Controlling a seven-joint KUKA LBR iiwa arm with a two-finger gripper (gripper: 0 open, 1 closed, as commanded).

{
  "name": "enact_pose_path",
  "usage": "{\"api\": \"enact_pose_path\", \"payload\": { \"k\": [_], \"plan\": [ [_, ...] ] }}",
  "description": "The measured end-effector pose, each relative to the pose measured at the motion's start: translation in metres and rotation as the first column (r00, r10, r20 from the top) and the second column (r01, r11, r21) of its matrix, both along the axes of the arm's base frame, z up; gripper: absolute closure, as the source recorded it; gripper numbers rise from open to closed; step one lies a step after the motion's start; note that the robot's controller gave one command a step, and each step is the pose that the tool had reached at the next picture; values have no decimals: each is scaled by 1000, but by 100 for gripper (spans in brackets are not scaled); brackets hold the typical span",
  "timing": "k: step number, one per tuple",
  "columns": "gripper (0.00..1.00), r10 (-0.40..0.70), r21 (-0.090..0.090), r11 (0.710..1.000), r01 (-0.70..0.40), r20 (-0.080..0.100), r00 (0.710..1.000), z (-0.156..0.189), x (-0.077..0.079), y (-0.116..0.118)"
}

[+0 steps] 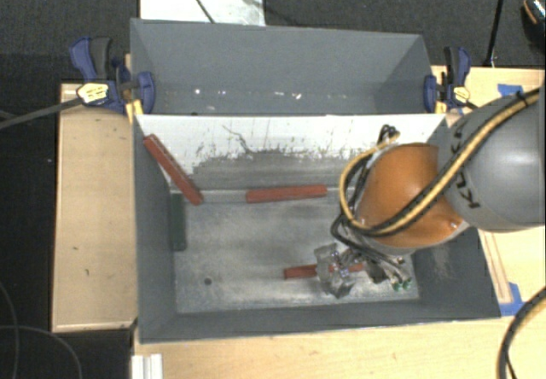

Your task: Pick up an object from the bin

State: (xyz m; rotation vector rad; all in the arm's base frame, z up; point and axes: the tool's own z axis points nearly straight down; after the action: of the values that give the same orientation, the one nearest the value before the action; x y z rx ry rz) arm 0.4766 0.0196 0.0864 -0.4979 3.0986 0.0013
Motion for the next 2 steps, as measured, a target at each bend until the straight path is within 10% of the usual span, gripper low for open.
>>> {"api": "enact_pose_path", "payload": {
  "k": [1,2],
  "plan": [
    [0,-1,0,1000,1,3,1000,1,1,0],
    [100,-2,0,1000,2,0,1000,0,0,0]
  ]
}}
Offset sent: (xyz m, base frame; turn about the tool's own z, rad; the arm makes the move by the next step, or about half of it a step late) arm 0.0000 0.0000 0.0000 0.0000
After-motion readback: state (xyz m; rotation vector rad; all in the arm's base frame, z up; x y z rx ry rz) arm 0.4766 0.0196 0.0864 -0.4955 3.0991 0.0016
